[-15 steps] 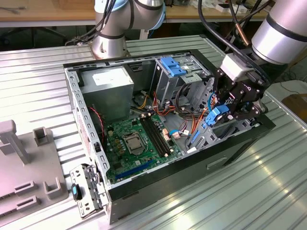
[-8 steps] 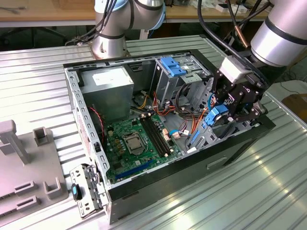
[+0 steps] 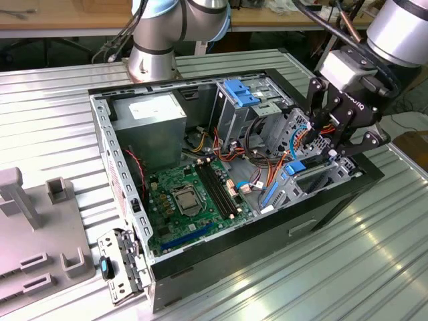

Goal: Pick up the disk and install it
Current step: 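Insert the disk into the insertion slot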

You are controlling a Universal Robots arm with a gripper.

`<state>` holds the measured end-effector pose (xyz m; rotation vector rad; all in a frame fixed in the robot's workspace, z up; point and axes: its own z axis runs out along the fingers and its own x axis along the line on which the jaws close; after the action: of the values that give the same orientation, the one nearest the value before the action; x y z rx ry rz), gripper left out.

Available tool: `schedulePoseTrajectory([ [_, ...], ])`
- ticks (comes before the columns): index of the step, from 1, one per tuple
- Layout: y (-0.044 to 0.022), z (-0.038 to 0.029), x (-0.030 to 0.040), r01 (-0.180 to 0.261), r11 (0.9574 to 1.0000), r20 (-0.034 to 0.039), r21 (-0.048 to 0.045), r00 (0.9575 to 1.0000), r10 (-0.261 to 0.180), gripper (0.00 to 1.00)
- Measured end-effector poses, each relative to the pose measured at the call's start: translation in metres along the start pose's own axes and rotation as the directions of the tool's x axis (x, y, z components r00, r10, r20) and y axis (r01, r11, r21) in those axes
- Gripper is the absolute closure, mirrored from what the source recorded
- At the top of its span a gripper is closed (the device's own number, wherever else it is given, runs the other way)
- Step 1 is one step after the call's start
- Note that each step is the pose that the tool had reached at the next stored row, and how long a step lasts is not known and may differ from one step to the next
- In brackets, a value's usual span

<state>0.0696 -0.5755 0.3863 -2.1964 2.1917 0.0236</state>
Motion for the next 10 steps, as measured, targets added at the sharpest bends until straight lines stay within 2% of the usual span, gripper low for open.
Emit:
schedulePoseTrajectory([
  [1,-0.0021,0.0002,0.0,0.0,1.0,0.0,0.0,1.0,0.0,0.56],
  [4,-0.0179,0.0022,0.0001,0.0,1.0,0.0001,0.0,1.0,0.0,0.57],
  [8,-0.0219,0.0054,0.0003,0.0,1.0,0.0,0.0,1.0,0.0,0.82],
  [9,-0.0237,0.0091,0.0004,0.0,1.0,0.0,0.0,1.0,0.0,0.88],
  [10,-0.0251,0.0122,0.0005,0.0,1.0,-0.0001,0.0,1.0,0.0,0.88],
])
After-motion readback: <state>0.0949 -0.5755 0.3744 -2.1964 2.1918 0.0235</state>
